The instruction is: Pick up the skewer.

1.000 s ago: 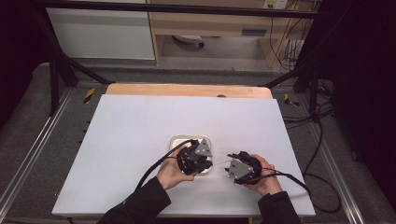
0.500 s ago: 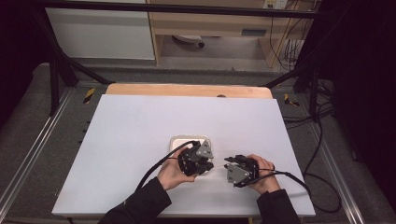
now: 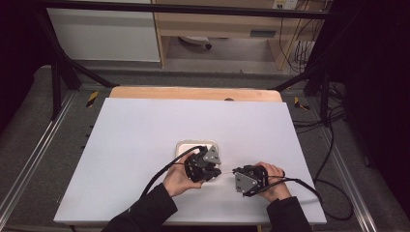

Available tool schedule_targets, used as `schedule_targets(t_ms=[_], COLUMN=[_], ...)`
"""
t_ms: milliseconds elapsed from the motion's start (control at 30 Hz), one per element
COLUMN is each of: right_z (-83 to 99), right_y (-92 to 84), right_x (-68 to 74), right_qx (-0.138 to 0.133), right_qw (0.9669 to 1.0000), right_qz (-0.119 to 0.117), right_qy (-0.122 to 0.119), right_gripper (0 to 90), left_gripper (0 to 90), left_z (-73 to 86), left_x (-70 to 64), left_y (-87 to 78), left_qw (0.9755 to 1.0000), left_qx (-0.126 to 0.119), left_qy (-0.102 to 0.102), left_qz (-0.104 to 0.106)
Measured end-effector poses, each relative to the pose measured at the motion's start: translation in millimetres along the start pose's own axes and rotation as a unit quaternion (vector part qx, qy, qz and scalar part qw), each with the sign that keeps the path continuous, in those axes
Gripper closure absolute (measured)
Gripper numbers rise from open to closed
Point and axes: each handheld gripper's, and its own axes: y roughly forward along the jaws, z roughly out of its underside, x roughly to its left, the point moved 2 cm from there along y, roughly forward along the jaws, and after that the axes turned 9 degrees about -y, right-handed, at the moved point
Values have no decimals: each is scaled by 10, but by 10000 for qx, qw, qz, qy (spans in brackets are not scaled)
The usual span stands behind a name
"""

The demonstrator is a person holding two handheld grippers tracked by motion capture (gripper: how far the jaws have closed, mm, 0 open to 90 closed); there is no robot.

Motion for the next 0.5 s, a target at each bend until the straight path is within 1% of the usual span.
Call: schedule_targets(t_ms=[100,200,267,300,333,367,400,433,467,500], right_z=[-6,-17,-29,-31,-32,-32,-34,-34,-42,-42], right_y=[-2,3,7,12,22,22,26,26,31,31], right_x=[-2,-3,-5,-9,-10,-10,-15,-15,-25,-25], right_qx=[34,48,97,161,259,259,304,304,357,357], right_qw=[10000,10000,9999,9997,9995,9995,9993,9993,9990,9990], right_qz=[-28,-59,-78,-93,-113,-113,-144,-144,-134,-134], right_qy=[-43,-63,-99,-135,-169,-169,-191,-191,-243,-243], right_gripper=[893,894,895,895,895,895,895,895,895,895], left_gripper=[885,882,875,856,790,790,740,740,705,705], left_z=[4,7,9,11,14,17,19,20,21,19], left_x=[9,21,27,29,40,47,58,70,82,89], left_y=[11,20,12,7,-2,-3,-6,-3,2,11], left_qw=[10000,9999,9998,9998,9996,9994,9991,9986,9980,9974], left_qx=[40,98,168,201,268,307,384,465,566,646], left_qy=[-22,-100,-66,-55,-65,-91,-110,-112,-118,-138], left_qz=[13,26,-45,-65,-96,-107,-151,-224,-265,-279])
